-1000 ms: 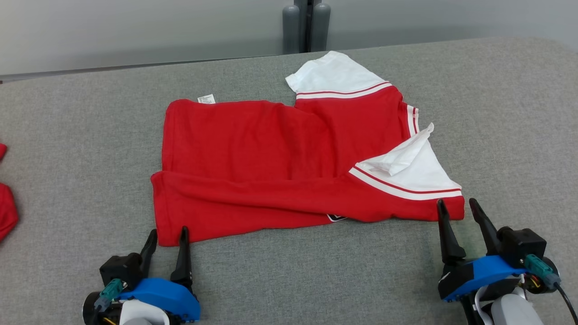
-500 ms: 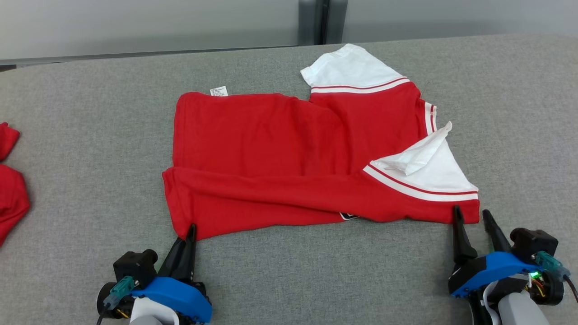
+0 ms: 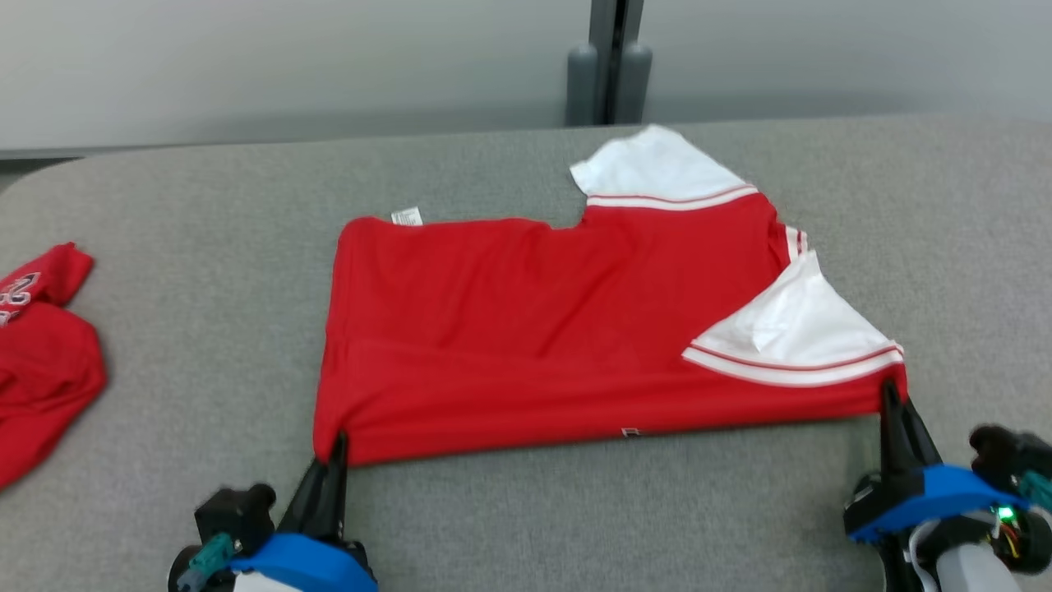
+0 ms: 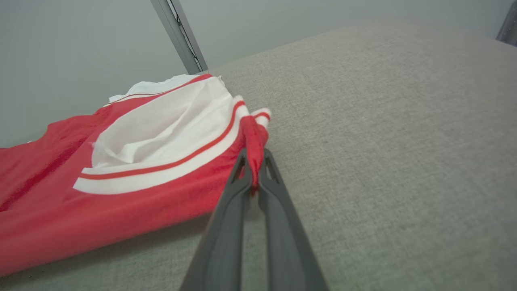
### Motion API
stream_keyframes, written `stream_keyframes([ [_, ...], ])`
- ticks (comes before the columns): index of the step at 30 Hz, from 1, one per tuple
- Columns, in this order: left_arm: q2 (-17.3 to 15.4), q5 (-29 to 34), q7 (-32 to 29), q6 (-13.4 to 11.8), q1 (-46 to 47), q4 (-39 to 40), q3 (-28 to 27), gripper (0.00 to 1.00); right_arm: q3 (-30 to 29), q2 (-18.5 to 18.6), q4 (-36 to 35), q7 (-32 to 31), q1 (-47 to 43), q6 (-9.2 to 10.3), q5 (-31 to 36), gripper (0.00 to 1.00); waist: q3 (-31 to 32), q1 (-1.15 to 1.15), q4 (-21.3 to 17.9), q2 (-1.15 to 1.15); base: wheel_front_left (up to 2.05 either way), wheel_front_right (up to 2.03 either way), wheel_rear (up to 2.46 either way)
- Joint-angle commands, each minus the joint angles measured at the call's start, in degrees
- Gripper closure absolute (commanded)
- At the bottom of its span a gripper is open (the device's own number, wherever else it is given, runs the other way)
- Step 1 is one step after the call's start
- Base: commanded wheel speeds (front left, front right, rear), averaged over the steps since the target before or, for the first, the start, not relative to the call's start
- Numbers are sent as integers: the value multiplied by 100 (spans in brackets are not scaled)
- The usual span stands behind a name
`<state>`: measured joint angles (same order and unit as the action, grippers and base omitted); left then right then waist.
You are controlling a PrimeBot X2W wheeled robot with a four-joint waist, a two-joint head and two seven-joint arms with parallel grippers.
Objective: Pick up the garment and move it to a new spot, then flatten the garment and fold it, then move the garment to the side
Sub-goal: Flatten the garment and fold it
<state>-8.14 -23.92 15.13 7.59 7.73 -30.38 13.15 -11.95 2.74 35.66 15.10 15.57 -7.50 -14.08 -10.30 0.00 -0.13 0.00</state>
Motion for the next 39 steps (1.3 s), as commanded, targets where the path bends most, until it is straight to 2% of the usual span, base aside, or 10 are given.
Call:
stream_keyframes([
  [1,-9,39,2,-19,-140,33,-46,100,-98,37,-71,9,-153,3,39,100,173,0,-21,0,0,0,0],
  [6,31,166,1,-19,-559,63,135,100,-215,35,-206,15,-560,4,93,100,515,0,72,0,0,0,0],
  [11,132,151,1,-19,-1034,-54,145,100,-84,33,-225,15,-1098,3,-54,100,745,0,170,0,0,0,0],
  [12,167,157,1,-19,-1082,-78,122,61,-46,32,-198,15,-1175,3,-92,100,759,0,180,0,0,0,0],
  [13,193,174,1,-19,-1110,-120,114,0,-3,33,-146,15,-1242,3,-105,52,765,0,190,0,0,0,0],
  [14,211,203,1,-19,-1122,-136,117,0,20,33,-142,16,-1259,3,-89,0,763,0,196,0,0,0,0],
  [21,265,463,1,-17,-613,3,-333,0,3,30,-475,15,-977,1,205,0,475,0,205,0,0,0,0],
  [26,118,417,1,-17,290,-206,-425,0,165,27,-624,14,-512,1,427,0,72,0,178,0,0,0,0],
  [34,-377,10,1,-18,2062,-1273,9,0,692,28,-619,13,331,1,675,0,-589,0,3,0,0,0,0],
  [39,-522,-318,-72,-18,2743,-1941,340,0,928,28,-542,14,768,1,763,0,-859,0,-141,0,0,0,0],
])
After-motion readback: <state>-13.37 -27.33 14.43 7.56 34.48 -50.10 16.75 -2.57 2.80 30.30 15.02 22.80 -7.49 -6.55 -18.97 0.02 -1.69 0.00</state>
